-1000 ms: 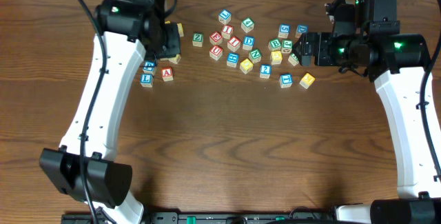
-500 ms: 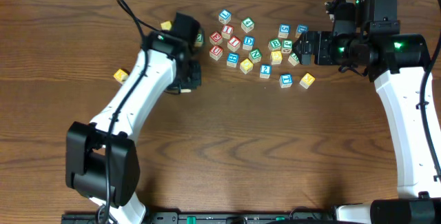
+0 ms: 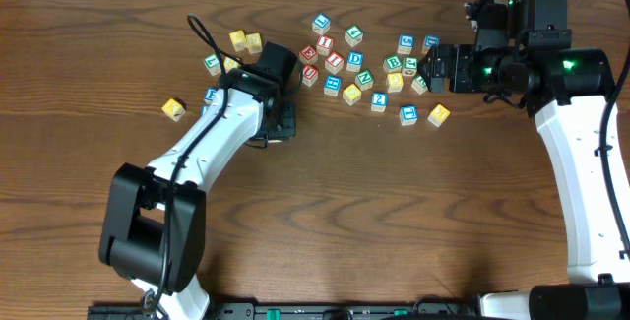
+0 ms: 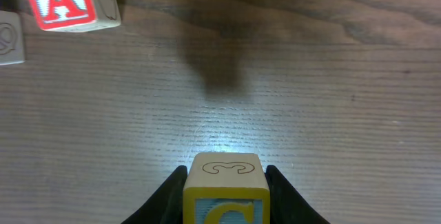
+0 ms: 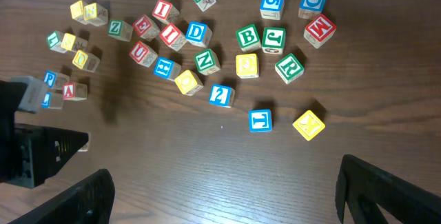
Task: Spell out CORL
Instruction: 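Carry the yellow C block with the left gripper toward the table center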
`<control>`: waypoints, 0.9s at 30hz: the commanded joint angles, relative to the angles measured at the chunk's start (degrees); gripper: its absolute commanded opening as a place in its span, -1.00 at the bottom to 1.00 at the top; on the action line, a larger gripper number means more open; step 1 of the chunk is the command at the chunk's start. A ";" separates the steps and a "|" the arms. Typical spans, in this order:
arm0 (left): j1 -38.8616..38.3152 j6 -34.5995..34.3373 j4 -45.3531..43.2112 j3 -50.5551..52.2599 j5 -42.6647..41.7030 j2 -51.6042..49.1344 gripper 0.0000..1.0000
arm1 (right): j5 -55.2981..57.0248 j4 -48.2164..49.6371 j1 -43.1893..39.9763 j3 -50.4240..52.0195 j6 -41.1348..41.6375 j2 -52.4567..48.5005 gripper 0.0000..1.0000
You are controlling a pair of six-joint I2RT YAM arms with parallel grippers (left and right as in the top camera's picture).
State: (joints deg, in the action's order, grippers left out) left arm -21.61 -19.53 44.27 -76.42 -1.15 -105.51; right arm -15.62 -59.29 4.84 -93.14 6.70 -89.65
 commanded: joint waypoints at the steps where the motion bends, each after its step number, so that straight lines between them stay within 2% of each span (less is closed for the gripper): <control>1: -0.13 -0.24 -0.28 0.35 0.33 -2.21 -0.44 | 0.24 0.15 0.50 0.33 -0.79 -0.76 0.99; 27: -0.81 2.95 -1.68 0.35 0.09 -5.66 -0.44 | 0.24 0.57 0.50 0.33 -0.79 -1.92 0.99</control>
State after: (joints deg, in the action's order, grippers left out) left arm -21.67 -17.69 42.02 -76.42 -1.15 -109.43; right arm -15.62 -58.87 4.84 -93.14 6.70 -91.50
